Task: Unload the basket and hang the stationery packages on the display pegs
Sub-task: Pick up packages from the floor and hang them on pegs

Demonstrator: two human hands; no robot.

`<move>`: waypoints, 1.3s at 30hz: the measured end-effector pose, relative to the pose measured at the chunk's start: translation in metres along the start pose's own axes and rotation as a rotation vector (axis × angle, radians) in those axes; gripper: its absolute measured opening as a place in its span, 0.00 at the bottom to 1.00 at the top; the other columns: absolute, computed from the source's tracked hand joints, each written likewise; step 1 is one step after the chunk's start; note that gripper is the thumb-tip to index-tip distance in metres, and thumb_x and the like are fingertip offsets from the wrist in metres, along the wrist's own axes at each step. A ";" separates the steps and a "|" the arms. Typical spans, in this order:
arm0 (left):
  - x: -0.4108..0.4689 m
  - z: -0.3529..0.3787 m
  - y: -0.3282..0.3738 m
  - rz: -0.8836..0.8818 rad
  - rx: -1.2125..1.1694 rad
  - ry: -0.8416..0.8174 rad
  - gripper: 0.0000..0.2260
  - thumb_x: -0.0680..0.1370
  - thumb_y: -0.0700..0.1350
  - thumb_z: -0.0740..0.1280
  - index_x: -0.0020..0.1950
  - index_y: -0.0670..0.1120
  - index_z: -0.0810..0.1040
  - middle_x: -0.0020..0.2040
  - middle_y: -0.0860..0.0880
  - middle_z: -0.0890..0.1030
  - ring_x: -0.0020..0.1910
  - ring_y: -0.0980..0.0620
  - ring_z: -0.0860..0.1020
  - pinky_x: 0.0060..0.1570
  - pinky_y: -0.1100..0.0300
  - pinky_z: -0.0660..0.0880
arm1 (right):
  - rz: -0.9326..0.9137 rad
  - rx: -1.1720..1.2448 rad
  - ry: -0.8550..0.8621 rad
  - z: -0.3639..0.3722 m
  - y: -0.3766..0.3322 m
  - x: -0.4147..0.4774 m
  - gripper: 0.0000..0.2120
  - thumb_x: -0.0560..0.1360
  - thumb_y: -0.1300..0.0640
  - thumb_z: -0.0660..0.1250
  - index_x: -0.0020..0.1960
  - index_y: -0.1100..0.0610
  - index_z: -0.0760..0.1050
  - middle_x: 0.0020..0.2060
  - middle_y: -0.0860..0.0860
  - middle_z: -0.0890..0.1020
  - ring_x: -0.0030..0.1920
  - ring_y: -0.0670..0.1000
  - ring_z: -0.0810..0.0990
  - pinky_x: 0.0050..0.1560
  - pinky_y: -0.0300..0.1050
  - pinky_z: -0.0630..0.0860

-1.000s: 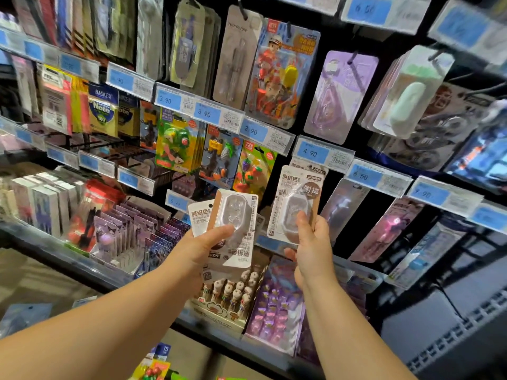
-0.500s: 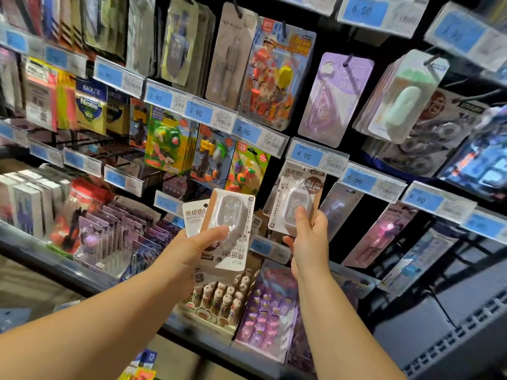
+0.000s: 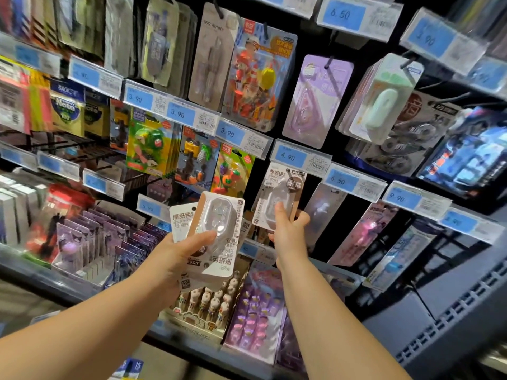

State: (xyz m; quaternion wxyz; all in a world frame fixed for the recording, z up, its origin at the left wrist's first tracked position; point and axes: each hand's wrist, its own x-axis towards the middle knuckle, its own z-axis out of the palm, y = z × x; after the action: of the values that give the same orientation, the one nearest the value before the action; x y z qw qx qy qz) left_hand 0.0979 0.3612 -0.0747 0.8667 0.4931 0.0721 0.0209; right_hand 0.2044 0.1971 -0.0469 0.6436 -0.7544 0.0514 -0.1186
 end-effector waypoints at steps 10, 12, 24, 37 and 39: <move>-0.004 0.002 -0.004 -0.054 0.056 -0.129 0.26 0.66 0.47 0.76 0.63 0.45 0.77 0.51 0.36 0.84 0.41 0.39 0.83 0.37 0.47 0.82 | -0.266 -0.097 -0.127 -0.008 -0.005 -0.061 0.12 0.76 0.47 0.68 0.55 0.47 0.67 0.51 0.46 0.71 0.47 0.42 0.72 0.44 0.31 0.69; -0.006 0.006 -0.003 -0.047 0.037 -0.152 0.20 0.70 0.44 0.75 0.61 0.44 0.78 0.50 0.37 0.84 0.39 0.40 0.84 0.33 0.50 0.81 | -0.190 -0.055 -0.250 -0.006 -0.008 -0.068 0.15 0.75 0.44 0.69 0.57 0.47 0.68 0.50 0.46 0.73 0.47 0.42 0.74 0.46 0.34 0.69; -0.006 0.004 -0.005 -0.020 0.030 -0.121 0.24 0.67 0.46 0.75 0.62 0.44 0.80 0.50 0.38 0.84 0.39 0.44 0.83 0.41 0.44 0.80 | -0.145 -0.086 -0.366 0.006 -0.003 -0.079 0.27 0.61 0.33 0.71 0.55 0.46 0.78 0.54 0.48 0.81 0.52 0.47 0.81 0.57 0.51 0.79; -0.015 0.001 -0.001 -0.040 -0.055 -0.150 0.24 0.75 0.53 0.69 0.68 0.44 0.74 0.59 0.36 0.81 0.53 0.36 0.81 0.48 0.44 0.81 | -0.049 0.130 -0.449 0.008 -0.005 -0.081 0.05 0.79 0.54 0.65 0.54 0.53 0.76 0.44 0.54 0.83 0.46 0.55 0.83 0.50 0.55 0.80; -0.016 -0.001 0.000 -0.057 -0.070 -0.158 0.22 0.78 0.52 0.65 0.68 0.42 0.74 0.59 0.37 0.81 0.55 0.36 0.81 0.51 0.42 0.80 | 0.011 0.188 -0.417 0.007 -0.006 -0.079 0.04 0.80 0.56 0.64 0.53 0.54 0.74 0.43 0.54 0.82 0.45 0.55 0.82 0.49 0.55 0.79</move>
State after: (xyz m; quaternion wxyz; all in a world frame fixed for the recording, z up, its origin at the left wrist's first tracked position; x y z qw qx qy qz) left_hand 0.0822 0.3604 -0.0736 0.8866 0.4605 0.0169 -0.0404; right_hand 0.1297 0.2232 -0.0512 0.7086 -0.6988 -0.0900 0.0391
